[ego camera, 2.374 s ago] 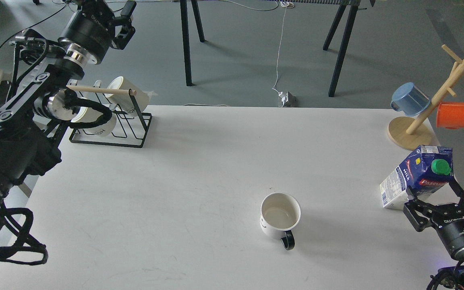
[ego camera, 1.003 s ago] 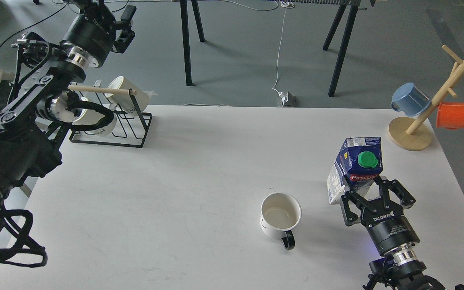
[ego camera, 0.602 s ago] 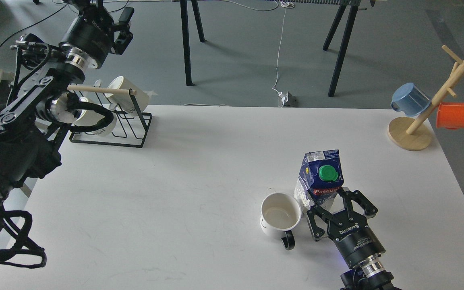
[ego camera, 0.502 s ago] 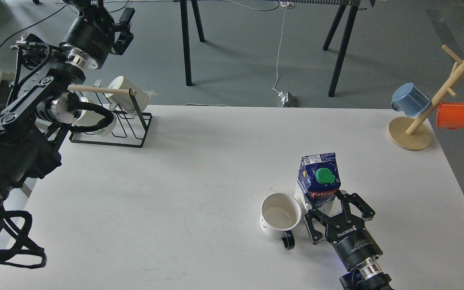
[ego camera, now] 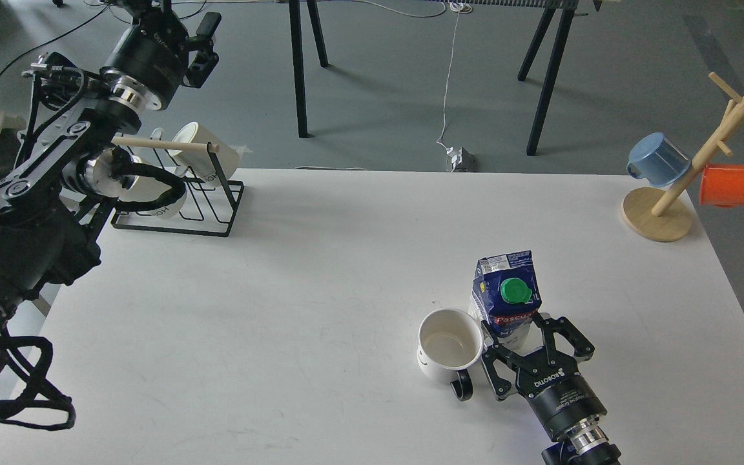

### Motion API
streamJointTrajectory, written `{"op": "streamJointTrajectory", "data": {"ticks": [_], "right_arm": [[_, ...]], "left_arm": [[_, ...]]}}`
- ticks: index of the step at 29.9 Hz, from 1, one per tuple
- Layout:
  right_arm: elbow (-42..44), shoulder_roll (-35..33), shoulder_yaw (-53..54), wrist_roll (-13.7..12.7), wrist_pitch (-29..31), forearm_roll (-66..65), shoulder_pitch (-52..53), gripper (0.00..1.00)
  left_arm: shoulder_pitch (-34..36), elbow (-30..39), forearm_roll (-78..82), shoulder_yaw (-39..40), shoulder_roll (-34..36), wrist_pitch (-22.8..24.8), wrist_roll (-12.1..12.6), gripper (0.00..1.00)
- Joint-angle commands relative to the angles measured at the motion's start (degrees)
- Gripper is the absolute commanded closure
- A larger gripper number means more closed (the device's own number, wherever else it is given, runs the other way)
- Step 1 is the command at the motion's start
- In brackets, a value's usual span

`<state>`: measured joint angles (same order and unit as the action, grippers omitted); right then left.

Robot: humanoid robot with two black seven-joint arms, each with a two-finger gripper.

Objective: Place cup and milk with both arms
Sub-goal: 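Carry the milk carton with the right gripper beside the white mug, then set the carton down, open the right gripper and withdraw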

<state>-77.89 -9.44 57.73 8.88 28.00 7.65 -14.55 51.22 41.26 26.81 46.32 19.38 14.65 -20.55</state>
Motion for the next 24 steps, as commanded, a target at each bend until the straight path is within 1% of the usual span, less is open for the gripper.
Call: {"op": "streamJointTrajectory", "data": {"ticks": [1, 5, 14, 18, 22, 24], "right_arm": [[-0.1, 0.0, 0.2, 0.0, 0.0, 0.1, -0.1, 0.05], [-0.2, -0.1, 0.3, 0.1, 0.0, 0.2, -0.1, 0.03], [-1.6, -0.8, 0.9, 0.0, 0.0, 0.3, -3.8, 0.02], [-3.8, -1.5, 1.0, 0.0, 0.0, 0.1, -5.8, 0.02], [-6.4, -3.0, 2.6, 0.0, 0.0, 0.0, -8.9, 0.02], [-8.0, -5.2, 4.8, 0.0, 0.0, 0.0, -10.8, 0.02]], "left_arm": [[-0.2, 0.0, 0.0, 0.0, 0.0, 0.0, 0.0, 0.00], [-0.2, 0.0, 0.0, 0.0, 0.0, 0.0, 0.0, 0.00], [0.1, 0.0, -0.1, 0.1, 0.0, 0.0, -0.1, 0.00], [0.2, 0.0, -0.1, 0.1, 0.1, 0.1, -0.1, 0.00], [0.2, 0.0, -0.4, 0.3, 0.7, 0.0, -0.2, 0.00], [0.2, 0.0, -0.6, 0.5, 1.1, 0.0, -0.2, 0.00]]}}
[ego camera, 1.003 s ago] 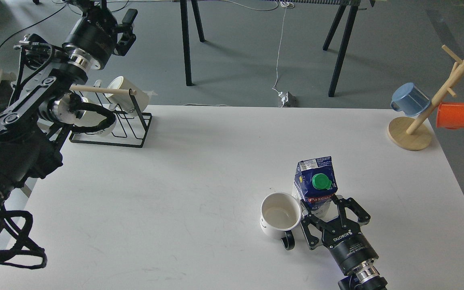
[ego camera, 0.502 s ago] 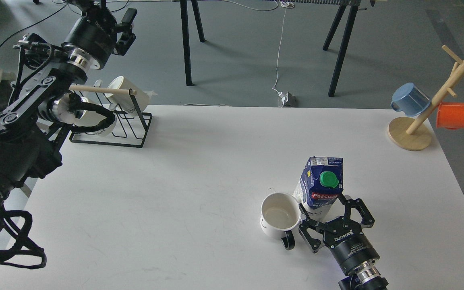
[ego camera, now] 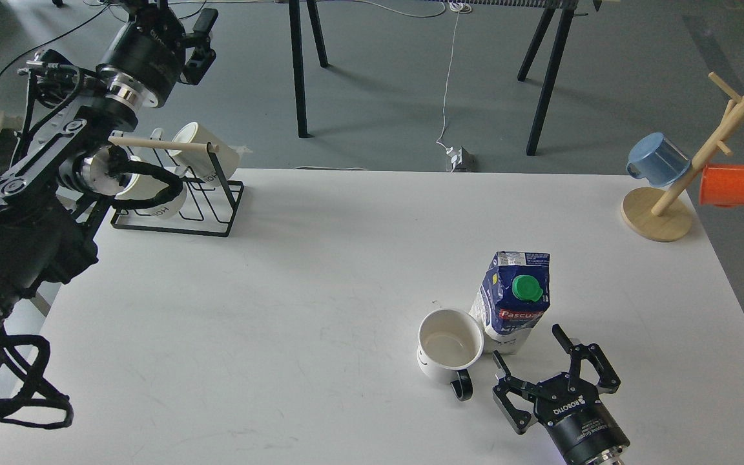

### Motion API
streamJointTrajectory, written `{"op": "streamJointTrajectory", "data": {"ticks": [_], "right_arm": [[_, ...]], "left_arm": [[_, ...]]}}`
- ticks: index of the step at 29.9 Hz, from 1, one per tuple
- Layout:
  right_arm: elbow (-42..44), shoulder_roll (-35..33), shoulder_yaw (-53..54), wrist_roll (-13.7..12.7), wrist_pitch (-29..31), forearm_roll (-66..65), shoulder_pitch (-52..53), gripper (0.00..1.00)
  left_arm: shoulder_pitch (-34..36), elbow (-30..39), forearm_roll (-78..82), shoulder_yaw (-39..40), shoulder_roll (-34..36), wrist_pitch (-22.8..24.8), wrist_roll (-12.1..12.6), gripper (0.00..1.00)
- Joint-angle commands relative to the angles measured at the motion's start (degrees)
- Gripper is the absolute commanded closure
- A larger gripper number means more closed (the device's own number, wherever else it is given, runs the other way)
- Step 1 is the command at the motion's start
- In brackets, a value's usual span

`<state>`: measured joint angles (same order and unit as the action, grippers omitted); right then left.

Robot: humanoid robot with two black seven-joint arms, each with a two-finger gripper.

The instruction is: Place cup and milk with both arms

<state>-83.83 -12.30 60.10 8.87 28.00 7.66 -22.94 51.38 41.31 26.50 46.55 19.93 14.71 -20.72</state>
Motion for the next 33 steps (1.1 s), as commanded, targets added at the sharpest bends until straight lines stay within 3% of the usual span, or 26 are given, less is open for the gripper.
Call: {"op": "streamJointTrajectory", "data": {"ticks": [1, 9, 15, 23, 29, 33], "right_arm": [[-3.0, -3.8, 4.1, 0.0, 0.0, 0.0, -3.2, 0.02], [-4.2, -16.6, 20.5, 0.1, 0.0, 0.2, -5.5, 0.02], [-3.4, -23.8, 29.6, -0.2, 0.0, 0.4, -1.8, 0.02], [15.6, -25.6, 28.3, -1.0, 0.0, -0.1, 24.4, 0.01], [28.3, -26.8, 13.7, -2.5, 0.0, 0.2, 47.6, 0.01], [38.9, -23.1, 8.1, -2.5, 0.0, 0.2, 58.2, 0.01]], "left_arm": [[0.1, 0.0, -0.3, 0.5, 0.7, 0.1, 0.1, 0.00], [0.1, 0.0, -0.5, 0.7, 1.2, 0.1, 0.1, 0.00], [0.2, -0.2, -4.3, 0.9, 0.6, -0.6, 0.0, 0.00], [0.4, -2.3, -12.5, 0.9, -1.6, -0.5, 0.0, 0.00], [0.2, -2.5, -20.1, 1.0, -1.7, -0.6, 0.2, 0.00], [0.1, -2.5, -24.6, 0.9, -1.3, -0.6, 1.7, 0.00]]}}
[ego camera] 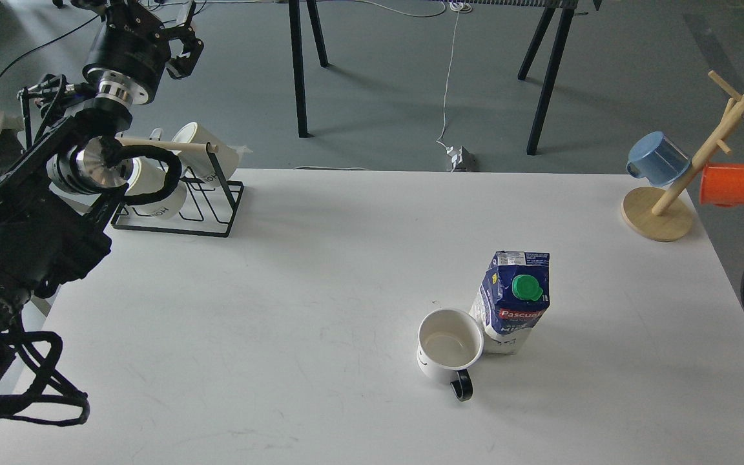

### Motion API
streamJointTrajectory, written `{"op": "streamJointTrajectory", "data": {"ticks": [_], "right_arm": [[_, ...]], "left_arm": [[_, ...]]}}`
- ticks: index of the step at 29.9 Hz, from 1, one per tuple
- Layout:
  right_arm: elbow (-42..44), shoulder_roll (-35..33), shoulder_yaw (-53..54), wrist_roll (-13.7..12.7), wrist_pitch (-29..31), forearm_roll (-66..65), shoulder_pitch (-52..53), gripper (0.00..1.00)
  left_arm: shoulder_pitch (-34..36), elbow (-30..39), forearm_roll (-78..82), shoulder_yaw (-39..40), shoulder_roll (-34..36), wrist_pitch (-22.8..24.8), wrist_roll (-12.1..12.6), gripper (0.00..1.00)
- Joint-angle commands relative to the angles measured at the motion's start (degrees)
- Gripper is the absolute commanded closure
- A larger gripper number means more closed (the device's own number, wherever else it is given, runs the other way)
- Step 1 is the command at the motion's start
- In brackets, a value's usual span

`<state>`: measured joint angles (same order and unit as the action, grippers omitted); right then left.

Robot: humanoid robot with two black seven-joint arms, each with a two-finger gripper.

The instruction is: Place cup and milk with both arms

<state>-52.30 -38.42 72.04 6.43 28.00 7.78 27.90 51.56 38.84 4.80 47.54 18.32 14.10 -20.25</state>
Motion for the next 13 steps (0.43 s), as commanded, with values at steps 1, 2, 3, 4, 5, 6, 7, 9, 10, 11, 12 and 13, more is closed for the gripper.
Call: {"op": "streamJointTrajectory", "data": {"ticks": [1, 2, 3, 4, 5, 6, 7, 9, 10, 11, 12, 13], "right_arm": [[9.8, 5.3, -4.4, 0.1, 0.0, 0.0, 9.7, 0.01], [12.7, 7.2, -5.2, 0.1, 0.0, -0.1, 12.3, 0.01], [15.4, 8.6, -5.6, 0.2, 0.0, -0.1, 14.5, 0.01], [18.5, 9.7, -6.1, 0.2, 0.0, -0.1, 16.7, 0.01], [21.2, 10.7, -7.1, 0.2, 0.0, -0.1, 18.5, 0.01], [23.2, 11.8, -8.0, 0.2, 0.0, -0.1, 19.6, 0.01], [24.6, 13.2, -9.5, 0.3, 0.0, -0.1, 20.7, 0.01], [25.1, 14.0, -11.9, 0.6, 0.0, -0.1, 21.7, 0.01], [25.0, 14.2, -12.4, 0.6, 0.0, 0.0, 21.8, 0.01], [25.0, 14.3, -12.5, 0.7, 0.0, 0.0, 21.8, 0.01], [25.0, 14.3, -12.5, 0.7, 0.0, 0.0, 21.9, 0.01], [24.9, 14.2, -12.6, 0.7, 0.0, 0.0, 22.0, 0.01]], "left_arm": [[-0.1, 0.0, -3.0, 0.0, 0.4, 0.1, 1.7, 0.00], [-0.1, 0.0, -3.1, 0.0, 0.4, 0.1, 1.8, 0.00], [-0.1, -0.1, -3.1, 0.0, 0.4, 0.1, 1.8, 0.00], [0.0, 0.0, -3.1, 0.0, 0.5, 0.1, 1.8, 0.00], [0.0, 0.0, -3.1, 0.2, 0.5, 0.1, 1.8, 0.00], [0.0, 0.0, -3.1, 0.4, 0.5, 0.0, 1.8, 0.00], [0.0, 0.0, -3.1, 0.4, 0.4, -0.1, 1.8, 0.00], [0.1, 0.0, -3.1, 0.5, 0.3, -0.2, 1.9, 0.00], [0.2, 0.0, -3.1, 0.4, 0.2, -0.2, 1.8, 0.00], [0.2, 0.0, -3.1, 0.4, 0.2, -0.3, 1.8, 0.00], [0.2, 0.0, -3.0, 0.4, 0.1, -0.3, 1.8, 0.00], [0.2, 0.0, -3.0, 0.4, 0.1, -0.3, 1.8, 0.00]]}}
